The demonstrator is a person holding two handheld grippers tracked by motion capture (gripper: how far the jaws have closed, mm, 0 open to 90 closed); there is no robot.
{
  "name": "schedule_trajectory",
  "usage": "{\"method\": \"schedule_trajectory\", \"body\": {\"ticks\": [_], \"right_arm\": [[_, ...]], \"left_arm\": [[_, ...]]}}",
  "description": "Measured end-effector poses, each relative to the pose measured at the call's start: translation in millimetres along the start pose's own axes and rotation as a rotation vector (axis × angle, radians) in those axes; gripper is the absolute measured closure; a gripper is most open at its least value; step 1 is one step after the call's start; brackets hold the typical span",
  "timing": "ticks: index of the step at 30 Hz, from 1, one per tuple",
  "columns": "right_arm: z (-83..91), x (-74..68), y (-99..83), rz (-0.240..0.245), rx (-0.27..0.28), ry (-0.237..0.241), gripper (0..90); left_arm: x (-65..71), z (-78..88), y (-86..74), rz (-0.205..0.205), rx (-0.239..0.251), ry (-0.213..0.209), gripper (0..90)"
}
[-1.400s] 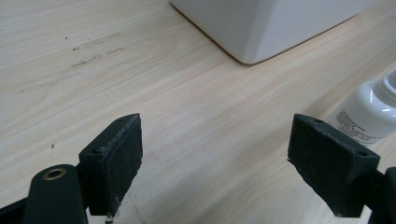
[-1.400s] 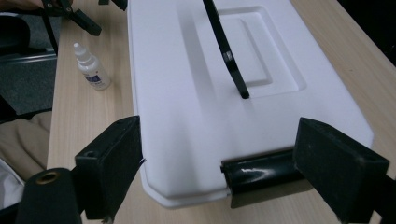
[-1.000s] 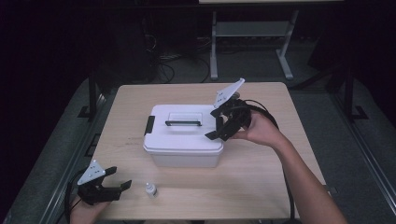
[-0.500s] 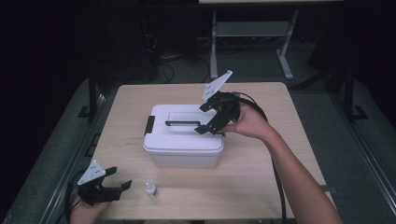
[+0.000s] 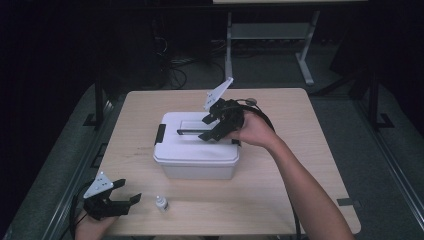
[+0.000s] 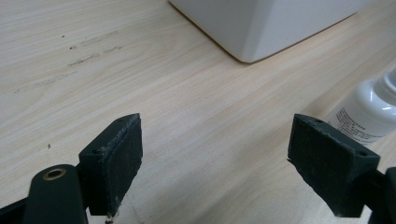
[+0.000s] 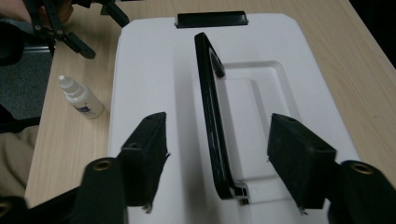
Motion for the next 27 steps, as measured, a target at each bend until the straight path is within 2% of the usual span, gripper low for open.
{"method": "schedule_trajectory", "body": {"ticks": [1, 2, 3, 6, 10, 14, 20, 21, 27], "right_arm": [[-3.9, 1.4, 0.1, 0.000, -0.013, -0.009, 48.6], [-3.9, 1.4, 0.1, 0.000, -0.013, -0.009, 48.6], [-6.7, 2.8, 0.1, 0.002, -0.016, -0.008, 57.9], [-8.7, 5.9, -0.7, -0.010, -0.020, -0.014, 65.3], [-10.2, 11.0, -0.3, -0.013, -0.014, -0.027, 68.6], [-13.4, 13.7, 0.7, -0.014, -0.016, -0.021, 70.3], [-20.7, 16.1, 6.7, -0.006, -0.025, 0.019, 74.4], [-22.8, 16.2, 7.1, 0.003, -0.024, 0.027, 79.0], [-22.3, 15.5, 8.7, 0.024, -0.018, 0.051, 81.9]], "left_arm": [[-0.2, 0.2, -0.5, 0.001, -0.002, -0.001, 17.8], [-0.2, 0.2, -0.5, 0.001, -0.002, -0.001, 17.8], [-0.4, 0.4, -0.5, 0.002, 0.001, -0.001, 17.9], [-1.7, 1.2, -0.3, 0.003, 0.002, 0.000, 17.8], [-1.3, 0.4, -0.1, 0.005, 0.003, -0.004, 17.8], [-1.4, 0.2, 0.0, 0.004, 0.001, -0.005, 17.8], [-2.4, 1.1, -0.5, 0.007, 0.004, -0.005, 17.8], [-2.6, 1.3, -0.3, 0.009, 0.004, -0.007, 17.9], [-3.2, 1.5, -0.4, 0.009, 0.003, -0.008, 17.9]]}}
Point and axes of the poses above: each handheld gripper's, and its own axes: z roughly backward along the jaws, y roughly out of its top, x roughly to its right, the point moved 6 cm from there along -z, roughly forward along the jaws, and after that the axes turned 15 degrees about z, right-handed, at the moved point
